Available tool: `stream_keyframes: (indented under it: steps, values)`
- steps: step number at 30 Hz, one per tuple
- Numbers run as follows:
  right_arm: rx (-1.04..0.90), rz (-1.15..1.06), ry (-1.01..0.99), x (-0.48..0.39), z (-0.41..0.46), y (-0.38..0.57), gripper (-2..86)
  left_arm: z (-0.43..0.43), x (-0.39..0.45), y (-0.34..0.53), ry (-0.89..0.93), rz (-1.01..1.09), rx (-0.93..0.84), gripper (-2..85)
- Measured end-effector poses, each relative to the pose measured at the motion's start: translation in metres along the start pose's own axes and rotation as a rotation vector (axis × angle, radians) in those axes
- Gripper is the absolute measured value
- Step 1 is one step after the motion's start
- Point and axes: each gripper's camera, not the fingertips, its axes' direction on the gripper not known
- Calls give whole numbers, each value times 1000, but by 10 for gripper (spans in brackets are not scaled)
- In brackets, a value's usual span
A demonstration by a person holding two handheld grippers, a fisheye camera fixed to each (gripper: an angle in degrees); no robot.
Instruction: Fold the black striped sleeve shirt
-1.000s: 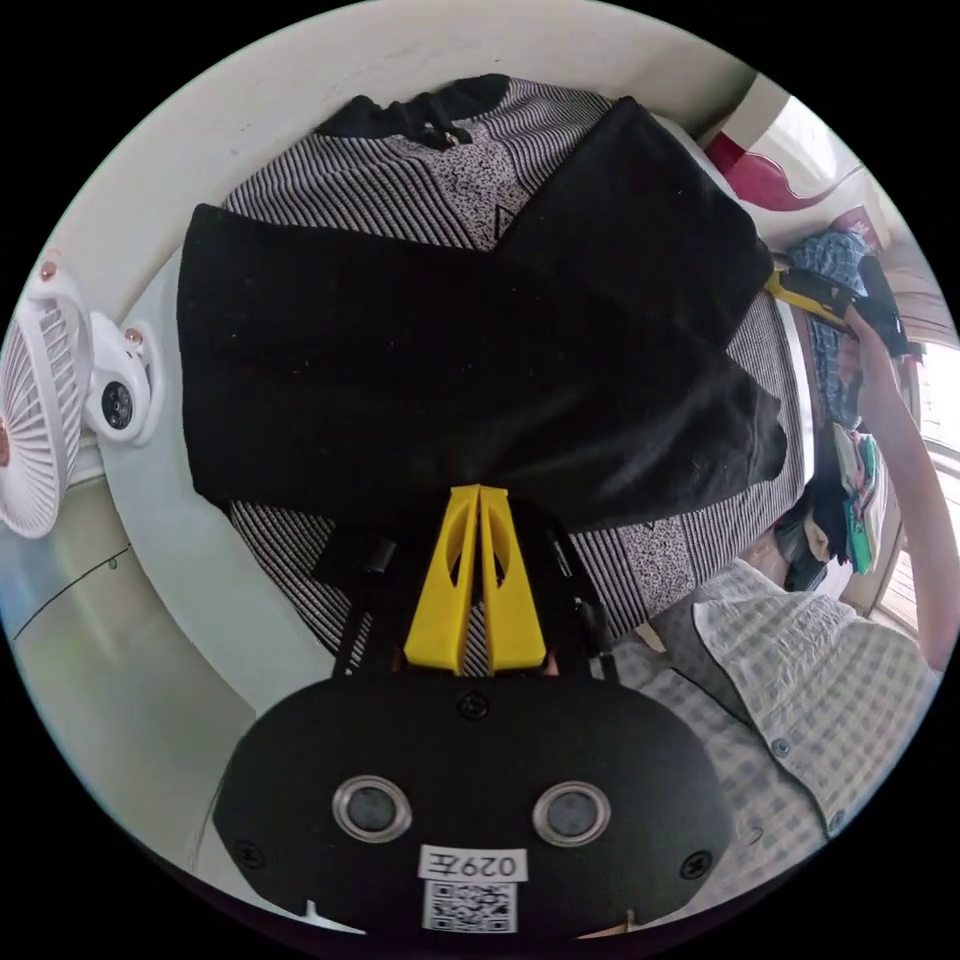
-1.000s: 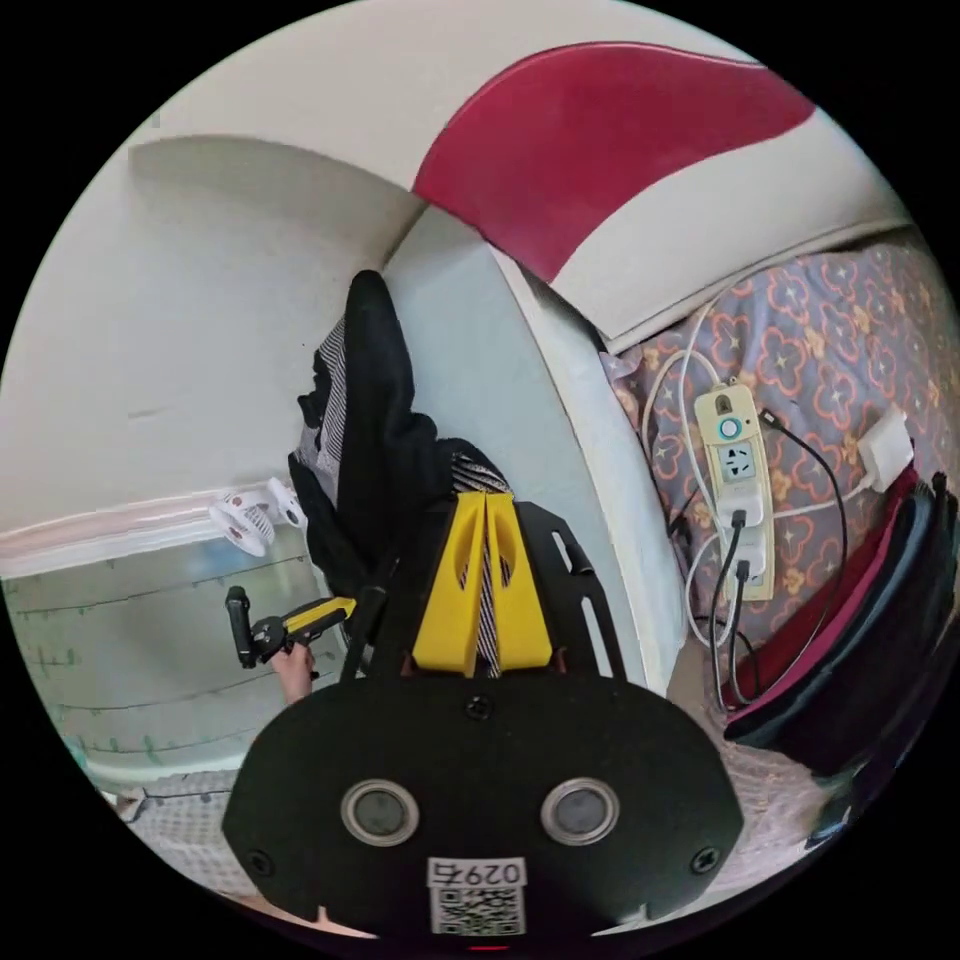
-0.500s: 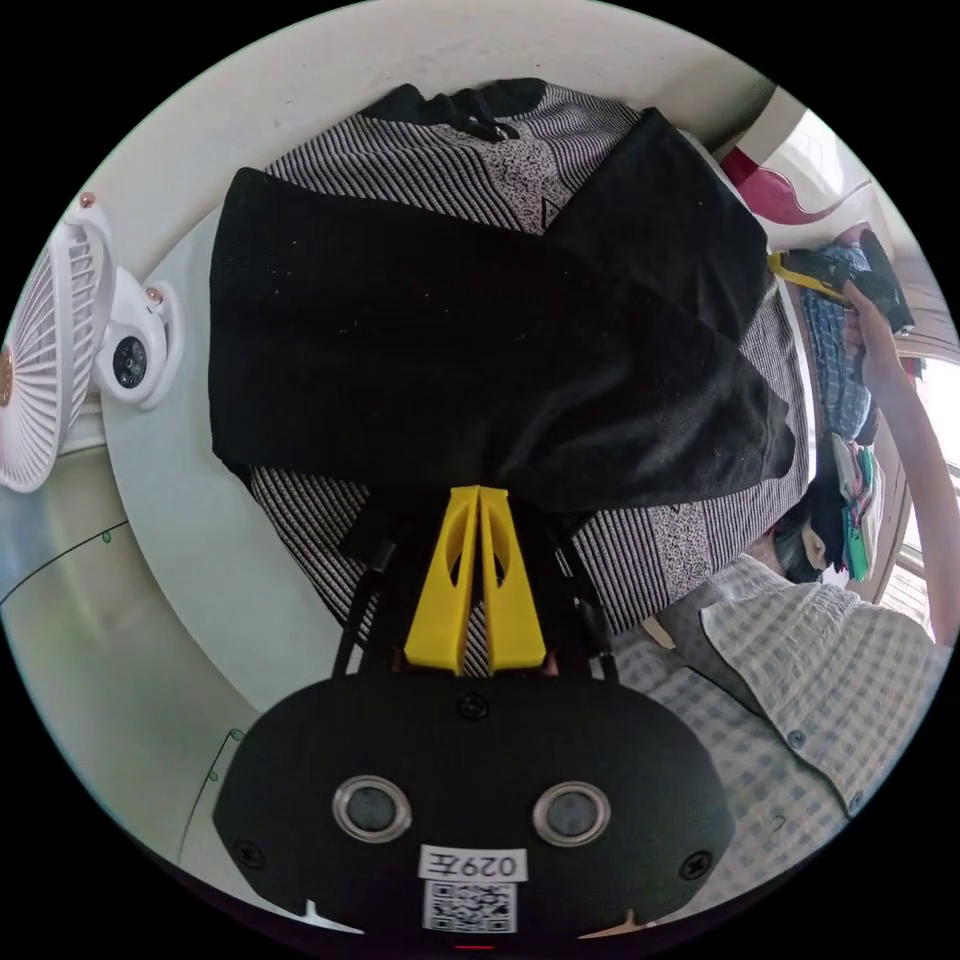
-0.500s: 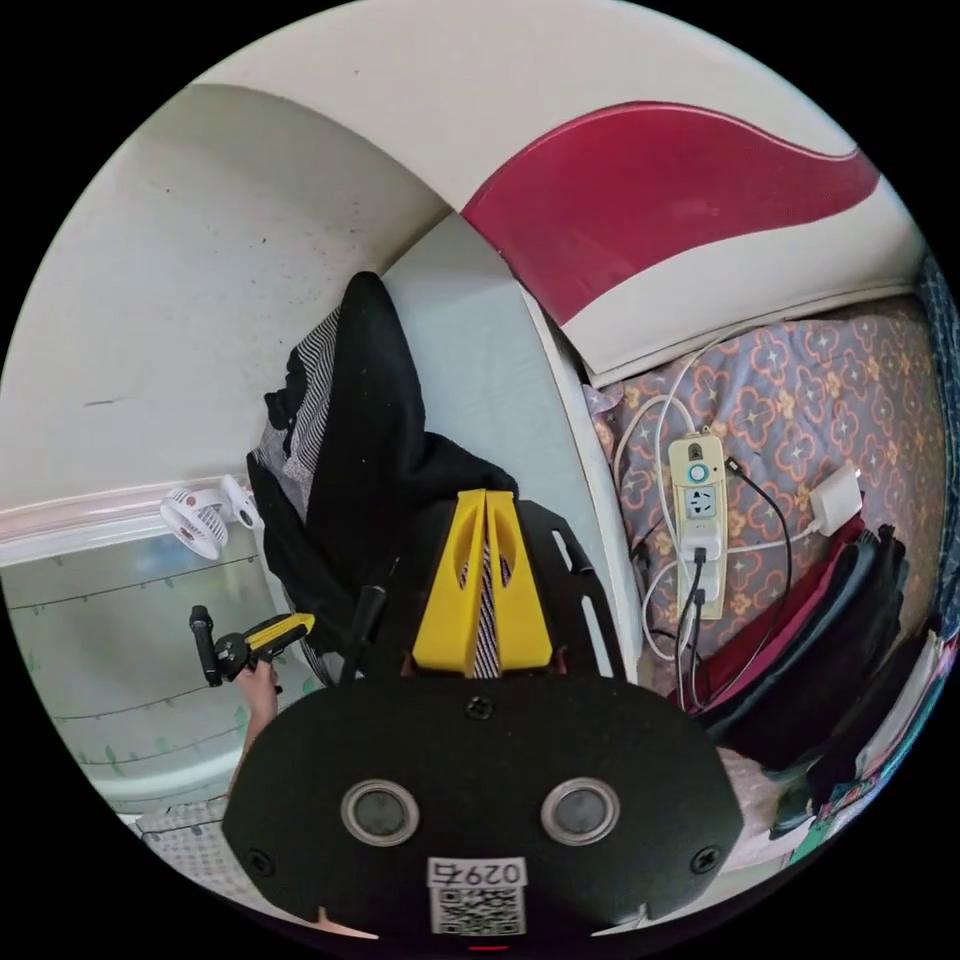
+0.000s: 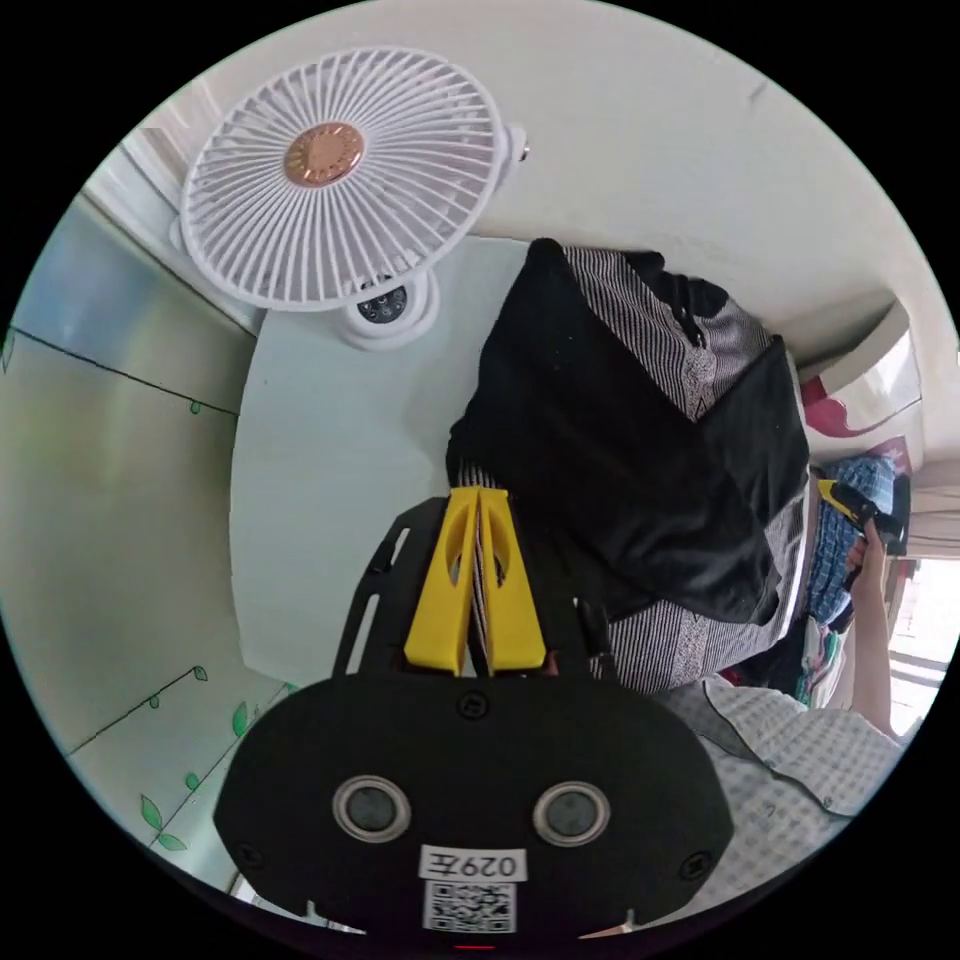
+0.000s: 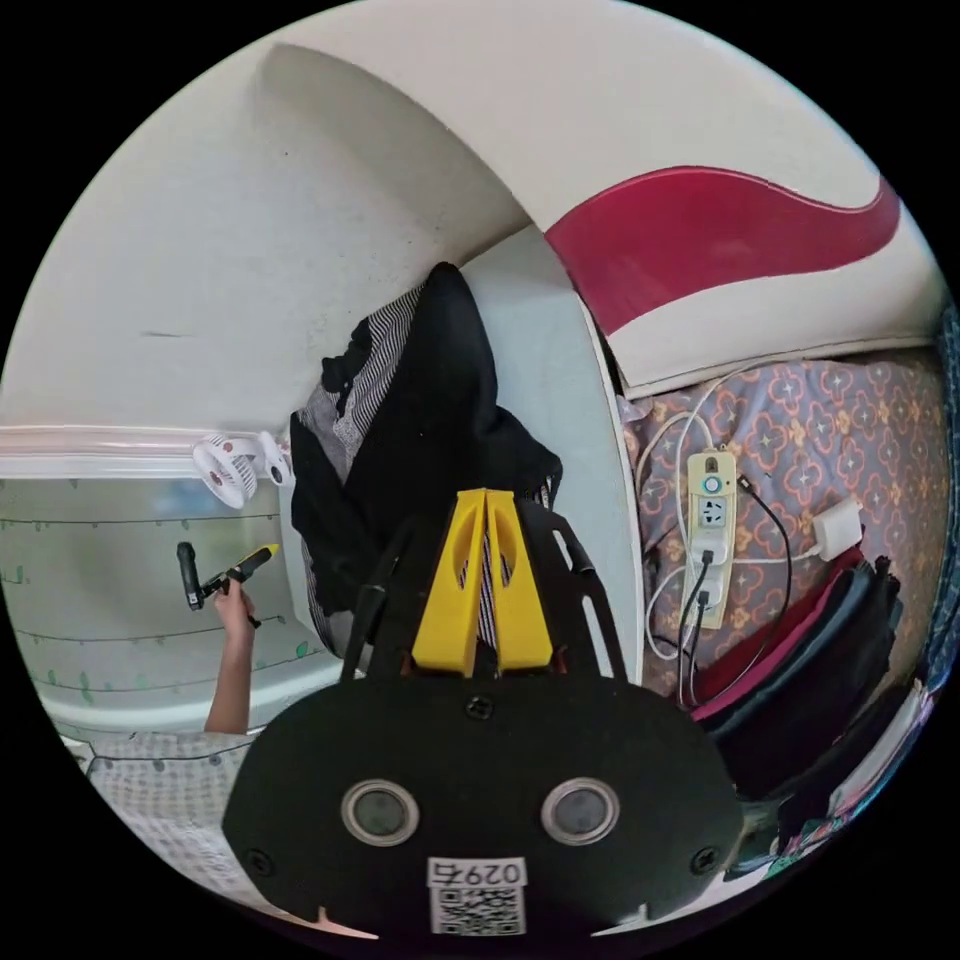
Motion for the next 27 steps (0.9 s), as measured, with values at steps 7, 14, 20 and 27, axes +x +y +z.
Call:
stream_keyframes:
  steps: [7, 14, 20, 27]
  values:
    - [-173, -95, 83, -51, 87, 23, -5, 29, 8, -24, -32, 77, -11, -10]
    - [-258, -178, 282, -90, 128, 60, -5, 20, 1, -18, -80, 143, -15, -10]
    - [-307, -315, 262, -125, 159, 145, -5, 3, 36, 51, 168, 262, -80, -10]
    - [-353, -425, 494, -146, 201, 186, -6, 32, 76, 72, 38, 294, -150, -10]
